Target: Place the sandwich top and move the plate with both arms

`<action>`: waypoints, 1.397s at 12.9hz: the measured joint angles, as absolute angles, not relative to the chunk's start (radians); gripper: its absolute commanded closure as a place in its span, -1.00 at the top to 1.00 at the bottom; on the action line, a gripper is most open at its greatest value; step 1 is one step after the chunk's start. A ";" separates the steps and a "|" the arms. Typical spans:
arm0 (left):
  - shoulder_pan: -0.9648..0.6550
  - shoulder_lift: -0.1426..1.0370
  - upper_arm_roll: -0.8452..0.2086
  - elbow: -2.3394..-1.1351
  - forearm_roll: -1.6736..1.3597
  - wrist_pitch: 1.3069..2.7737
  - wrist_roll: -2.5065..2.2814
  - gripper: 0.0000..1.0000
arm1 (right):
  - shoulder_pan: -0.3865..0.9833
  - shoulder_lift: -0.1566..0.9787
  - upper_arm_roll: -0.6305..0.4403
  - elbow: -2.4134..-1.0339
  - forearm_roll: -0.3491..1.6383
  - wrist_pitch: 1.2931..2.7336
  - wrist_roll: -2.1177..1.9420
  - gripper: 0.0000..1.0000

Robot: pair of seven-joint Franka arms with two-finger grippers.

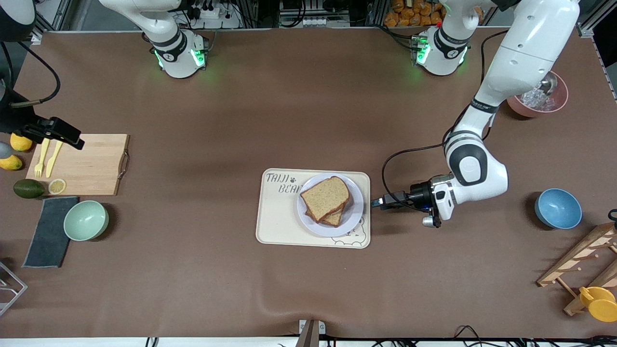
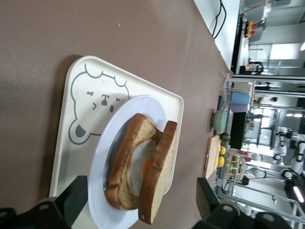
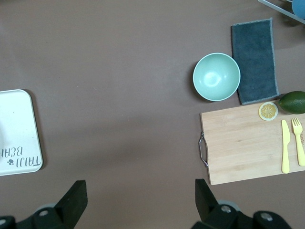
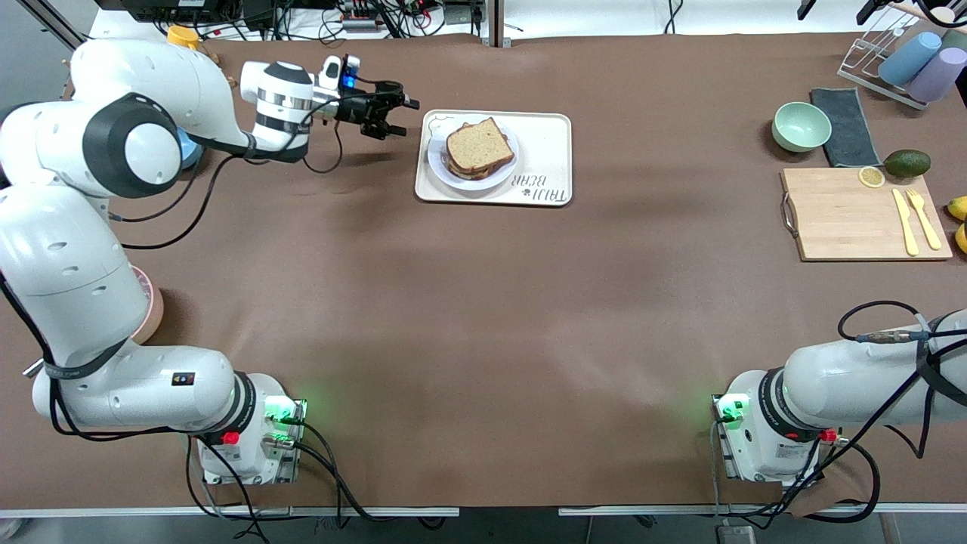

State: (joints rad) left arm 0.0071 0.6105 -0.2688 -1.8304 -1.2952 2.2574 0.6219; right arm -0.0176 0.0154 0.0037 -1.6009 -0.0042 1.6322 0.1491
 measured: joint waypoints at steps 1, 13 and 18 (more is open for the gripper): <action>0.017 0.589 -0.269 -1.827 -1.233 2.254 0.563 1.00 | -0.018 0.015 0.004 -1.601 -0.004 1.632 0.149 1.00; 0.151 0.365 -0.273 -1.457 -0.239 1.737 -0.004 1.00 | -0.016 0.016 0.006 -1.601 -0.004 1.641 0.149 1.00; 0.141 0.260 -0.279 -1.413 -0.071 1.649 -0.003 1.00 | -0.015 0.016 0.006 -1.601 -0.004 1.638 0.150 1.00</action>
